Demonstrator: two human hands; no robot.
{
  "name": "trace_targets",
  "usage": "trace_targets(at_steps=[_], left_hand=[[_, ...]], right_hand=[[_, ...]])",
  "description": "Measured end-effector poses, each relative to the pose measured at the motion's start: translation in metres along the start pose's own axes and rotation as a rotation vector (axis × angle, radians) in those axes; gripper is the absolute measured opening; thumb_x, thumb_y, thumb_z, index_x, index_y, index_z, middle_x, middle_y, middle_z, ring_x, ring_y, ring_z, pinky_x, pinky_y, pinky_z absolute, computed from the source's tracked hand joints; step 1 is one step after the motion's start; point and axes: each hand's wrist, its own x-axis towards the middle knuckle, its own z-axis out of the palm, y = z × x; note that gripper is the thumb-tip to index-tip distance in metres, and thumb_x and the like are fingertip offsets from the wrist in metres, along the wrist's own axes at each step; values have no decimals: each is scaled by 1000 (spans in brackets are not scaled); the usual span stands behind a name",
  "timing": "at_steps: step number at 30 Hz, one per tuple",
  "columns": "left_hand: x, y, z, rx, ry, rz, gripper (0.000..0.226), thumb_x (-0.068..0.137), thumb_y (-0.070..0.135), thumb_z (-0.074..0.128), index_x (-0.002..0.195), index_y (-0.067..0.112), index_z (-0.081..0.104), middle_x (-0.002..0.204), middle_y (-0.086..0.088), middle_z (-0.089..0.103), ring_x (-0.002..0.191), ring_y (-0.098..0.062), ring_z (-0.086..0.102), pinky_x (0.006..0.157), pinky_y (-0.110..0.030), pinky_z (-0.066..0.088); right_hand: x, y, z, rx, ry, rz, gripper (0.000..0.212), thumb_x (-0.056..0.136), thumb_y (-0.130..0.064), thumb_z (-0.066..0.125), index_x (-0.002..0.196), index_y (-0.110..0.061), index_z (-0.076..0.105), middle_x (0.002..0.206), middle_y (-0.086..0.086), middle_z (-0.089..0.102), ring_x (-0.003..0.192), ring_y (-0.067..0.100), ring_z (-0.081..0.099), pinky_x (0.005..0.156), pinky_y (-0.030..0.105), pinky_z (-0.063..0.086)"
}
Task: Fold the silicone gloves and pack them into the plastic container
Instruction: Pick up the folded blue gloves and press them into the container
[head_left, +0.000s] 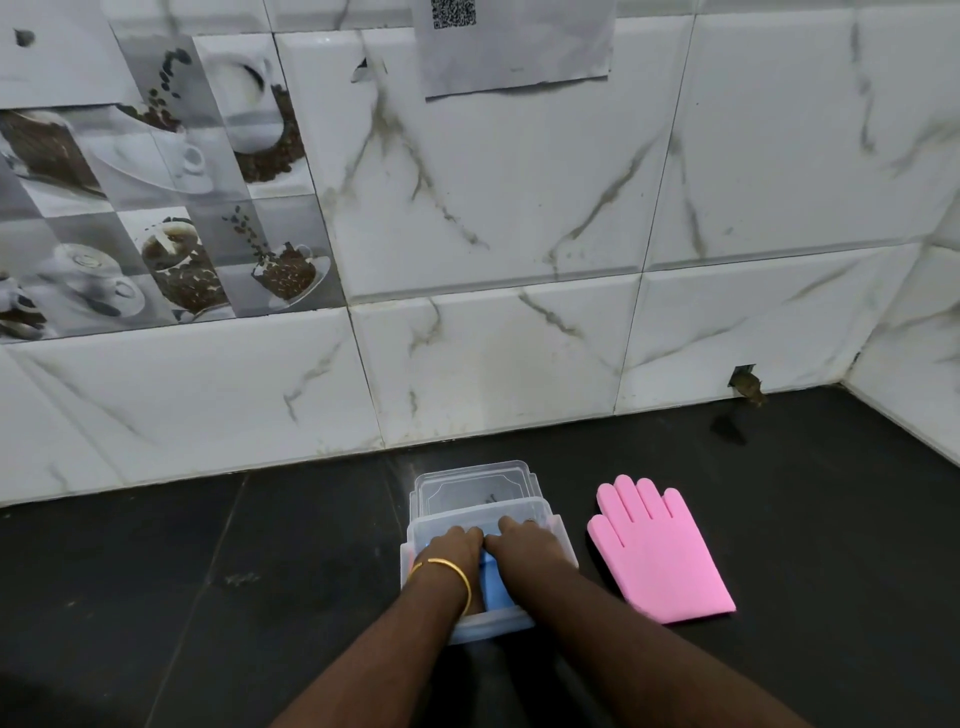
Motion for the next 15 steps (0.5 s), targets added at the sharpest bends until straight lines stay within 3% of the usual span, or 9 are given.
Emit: trace_targets(at_steps=[4, 8, 11, 15], left_hand=[[4, -3, 8, 22, 8, 5, 67, 74, 29, 76, 130, 16, 40, 132, -11, 47, 122, -33, 51, 104, -44, 42], [5, -1, 9, 62, 0, -12, 73, 74, 31, 75, 134, 16, 36, 138, -10, 42, 127, -34, 47, 106, -45, 39], [1, 3, 7, 38, -6, -32, 76, 74, 30, 76, 136, 17, 35, 140, -10, 41, 128, -35, 45, 107, -47, 40], [-5, 9, 1, 7, -21, -76, 73, 74, 29, 75, 135, 16, 36, 140, -11, 42, 129, -36, 46, 107, -46, 40]], right_hand=[[7, 1, 7, -18, -9, 7, 46, 101, -16, 49, 147, -19, 44, 143, 13, 41, 130, 39, 44, 109, 47, 39], [4, 49, 38, -218, 97, 112, 38, 101, -33, 43, 138, -43, 40, 145, -2, 37, 124, 32, 42, 100, 43, 41], [-43, 122, 47, -224, 462, 65, 18, 89, -26, 35, 102, -16, 42, 122, 12, 40, 98, 37, 35, 79, 53, 29], [-63, 152, 45, -260, 574, 54, 14, 86, -25, 33, 94, -13, 36, 115, 14, 37, 94, 38, 31, 75, 55, 24]])
